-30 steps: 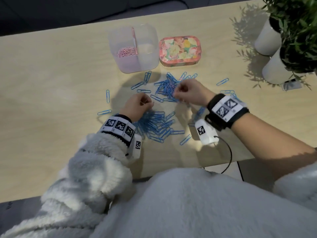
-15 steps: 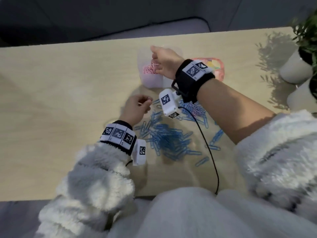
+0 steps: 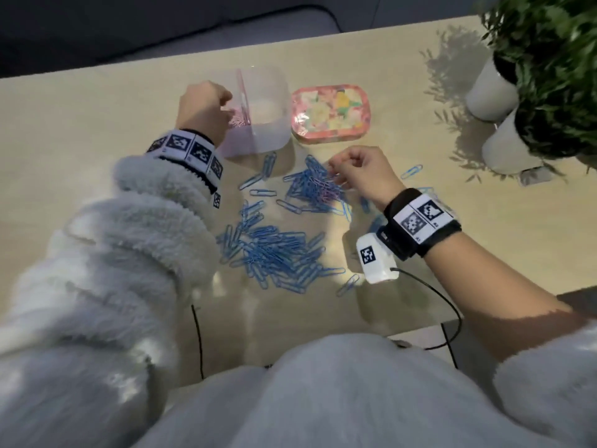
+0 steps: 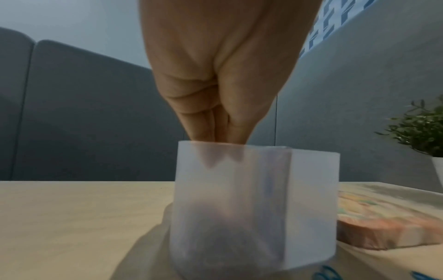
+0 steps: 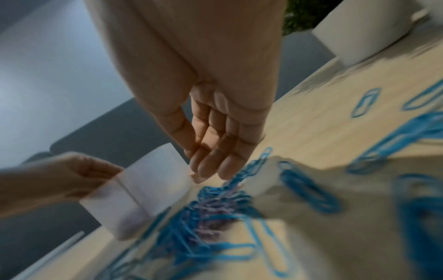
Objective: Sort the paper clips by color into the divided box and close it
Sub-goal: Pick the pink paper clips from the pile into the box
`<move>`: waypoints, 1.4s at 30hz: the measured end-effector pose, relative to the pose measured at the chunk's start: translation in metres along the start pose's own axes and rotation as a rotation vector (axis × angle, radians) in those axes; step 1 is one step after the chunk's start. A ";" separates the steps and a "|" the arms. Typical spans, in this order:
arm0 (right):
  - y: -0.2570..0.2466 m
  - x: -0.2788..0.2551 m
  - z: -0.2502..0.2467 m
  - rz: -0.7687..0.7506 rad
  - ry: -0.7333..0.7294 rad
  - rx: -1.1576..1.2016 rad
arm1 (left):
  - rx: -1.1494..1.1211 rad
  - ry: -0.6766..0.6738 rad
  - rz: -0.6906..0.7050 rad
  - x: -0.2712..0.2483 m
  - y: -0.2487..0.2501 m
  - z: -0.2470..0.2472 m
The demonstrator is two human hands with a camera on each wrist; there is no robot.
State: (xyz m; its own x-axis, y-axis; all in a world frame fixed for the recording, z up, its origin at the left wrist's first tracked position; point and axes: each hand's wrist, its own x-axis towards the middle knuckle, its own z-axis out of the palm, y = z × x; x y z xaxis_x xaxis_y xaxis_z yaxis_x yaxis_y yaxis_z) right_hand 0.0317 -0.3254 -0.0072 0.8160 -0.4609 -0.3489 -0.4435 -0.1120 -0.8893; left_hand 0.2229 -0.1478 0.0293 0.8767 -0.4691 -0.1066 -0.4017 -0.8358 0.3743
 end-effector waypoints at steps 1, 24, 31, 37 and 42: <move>0.010 -0.003 -0.003 -0.007 0.032 -0.068 | -0.012 0.051 0.039 -0.005 0.001 0.003; 0.037 -0.040 0.002 -0.118 -0.053 -0.630 | 0.082 -0.055 0.334 -0.113 0.024 0.095; 0.035 -0.028 0.022 -0.119 -0.099 -0.783 | 0.104 -0.164 0.260 -0.096 0.046 0.101; 0.046 -0.040 0.013 -0.195 -0.194 -0.803 | -0.158 -0.122 0.131 -0.116 0.017 0.082; 0.045 -0.035 0.002 0.012 -0.036 -0.218 | -0.463 -0.210 0.022 -0.133 -0.004 0.070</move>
State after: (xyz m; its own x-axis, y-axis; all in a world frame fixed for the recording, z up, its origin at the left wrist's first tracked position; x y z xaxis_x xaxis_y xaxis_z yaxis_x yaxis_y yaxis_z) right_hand -0.0157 -0.3124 -0.0362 0.8211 -0.4322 -0.3728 -0.5197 -0.2959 -0.8015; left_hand 0.0899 -0.1019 -0.0229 0.7779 -0.5725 -0.2591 -0.2187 -0.6332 0.7424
